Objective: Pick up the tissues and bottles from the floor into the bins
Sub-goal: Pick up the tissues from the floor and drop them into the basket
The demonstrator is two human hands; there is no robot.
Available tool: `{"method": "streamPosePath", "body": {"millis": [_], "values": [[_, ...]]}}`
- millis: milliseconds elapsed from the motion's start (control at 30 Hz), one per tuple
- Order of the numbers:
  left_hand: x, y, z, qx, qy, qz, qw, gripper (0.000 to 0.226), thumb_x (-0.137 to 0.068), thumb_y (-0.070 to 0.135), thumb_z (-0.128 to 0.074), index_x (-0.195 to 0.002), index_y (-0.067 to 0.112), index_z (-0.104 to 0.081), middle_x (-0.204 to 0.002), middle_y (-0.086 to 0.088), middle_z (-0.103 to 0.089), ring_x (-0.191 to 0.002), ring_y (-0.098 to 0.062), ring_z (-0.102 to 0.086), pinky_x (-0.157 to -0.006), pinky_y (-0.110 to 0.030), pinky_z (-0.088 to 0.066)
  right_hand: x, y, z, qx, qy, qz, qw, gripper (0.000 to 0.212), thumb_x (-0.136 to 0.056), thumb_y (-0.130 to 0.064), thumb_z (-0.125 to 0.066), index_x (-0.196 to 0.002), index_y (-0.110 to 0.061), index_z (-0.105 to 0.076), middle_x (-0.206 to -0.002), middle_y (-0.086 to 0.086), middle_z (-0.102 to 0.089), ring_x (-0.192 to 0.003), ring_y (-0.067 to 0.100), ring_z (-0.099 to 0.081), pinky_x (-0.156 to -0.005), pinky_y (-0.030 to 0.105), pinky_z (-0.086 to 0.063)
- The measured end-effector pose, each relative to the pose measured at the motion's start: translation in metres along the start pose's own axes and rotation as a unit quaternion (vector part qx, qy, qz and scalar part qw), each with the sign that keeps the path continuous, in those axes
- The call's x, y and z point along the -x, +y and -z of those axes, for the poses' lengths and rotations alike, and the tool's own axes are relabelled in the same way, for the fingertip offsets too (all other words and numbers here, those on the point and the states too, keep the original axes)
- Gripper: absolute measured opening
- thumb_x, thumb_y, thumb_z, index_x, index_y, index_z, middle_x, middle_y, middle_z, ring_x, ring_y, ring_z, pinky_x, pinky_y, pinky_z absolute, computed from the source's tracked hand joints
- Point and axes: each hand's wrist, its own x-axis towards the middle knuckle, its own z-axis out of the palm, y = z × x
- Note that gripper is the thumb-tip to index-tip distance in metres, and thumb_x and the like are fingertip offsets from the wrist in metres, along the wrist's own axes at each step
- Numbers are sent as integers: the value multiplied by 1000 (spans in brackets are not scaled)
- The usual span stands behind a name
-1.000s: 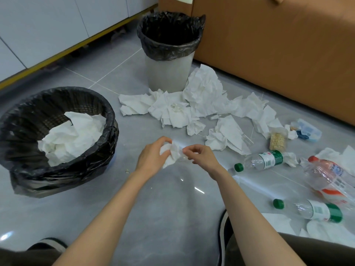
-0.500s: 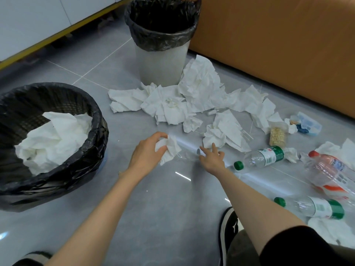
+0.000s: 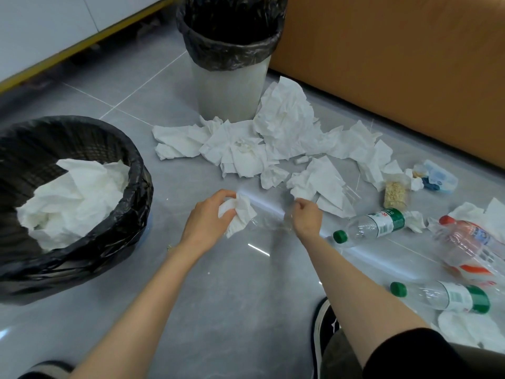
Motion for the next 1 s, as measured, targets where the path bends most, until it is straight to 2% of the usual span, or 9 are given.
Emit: {"method": "streamPosePath", "body": {"millis": [33,133,233,433,633,733,800,933,1000], "values": [[2,1,2,4,1,1,1000,28,-90,27,-57,-118,32,-57,-103,9,-66,-92,-16,-62,-75,-29,-49,-1,-5,6,-60,27,-20,998,27,-89,-3,-45,-68,-4,-63,-69,3,-57,-68,19,-50,-66,27,-38],[6,7,8,14,9,4,1000,28,-91,27,-56,-119,32,-57,-101,9,-65,-90,-16,-62,-72,-28,-49,-3,-18,23,-230,47,-85,968,13,-82,-7,-68,-93,-10,-75,-92,-2,-70,-89,12,-62,-86,22,-47],[12,15,16,13,25,-6,1000,27,-92,27,-55,-119,32,-57,-96,10,-62,-85,-13,-59,-59,-16,-40,0,-35,38,-377,1,-120,919,13,-74,-6,-78,-82,-12,-70,-87,4,-70,-90,18,-65,-83,25,-53],[27,32,52,32,82,-41,995,28,-92,26,-55,-119,34,-55,-96,9,-63,-87,-14,-59,-66,-24,-40,27,-93,56,-546,-170,-99,814,37,-87,7,-60,-121,1,-45,-101,17,-61,-100,29,-60,-91,35,-51],[38,41,114,76,198,-66,975,29,-90,14,-57,-116,27,-59,-92,13,-62,-78,-10,-55,-66,-24,-42,67,-172,63,-589,-287,-27,755,19,-89,8,-55,-106,1,-50,-105,20,-65,-103,31,-63,-93,37,-53],[46,39,144,94,248,-47,963,26,-92,15,-55,-116,25,-58,-98,13,-62,-86,-7,-57,-67,-12,-42,92,-210,53,-567,-326,23,756,30,-87,7,-59,-115,0,-49,-116,28,-62,-105,32,-64,-89,36,-56],[52,33,161,87,291,-34,952,28,-92,14,-54,-119,23,-58,-104,12,-60,-88,-6,-54,-64,-6,-38,108,-229,43,-533,-335,60,775,28,-87,6,-60,-111,-4,-49,-111,27,-59,-97,30,-65,-87,36,-57],[66,16,190,71,349,3,935,31,-94,14,-51,-123,24,-56,-107,15,-56,-87,-2,-48,-64,-8,-35,139,-258,17,-449,-340,123,817,19,-88,4,-60,-99,-8,-51,-106,20,-56,-88,24,-63,-83,31,-57],[72,5,199,64,362,28,930,32,-95,14,-50,-125,24,-55,-112,11,-57,-86,-5,-48,-72,-19,-38,152,-267,2,-406,-351,144,832,18,-88,3,-60,-96,-11,-51,-98,13,-56,-85,22,-61,-80,29,-58]]}}
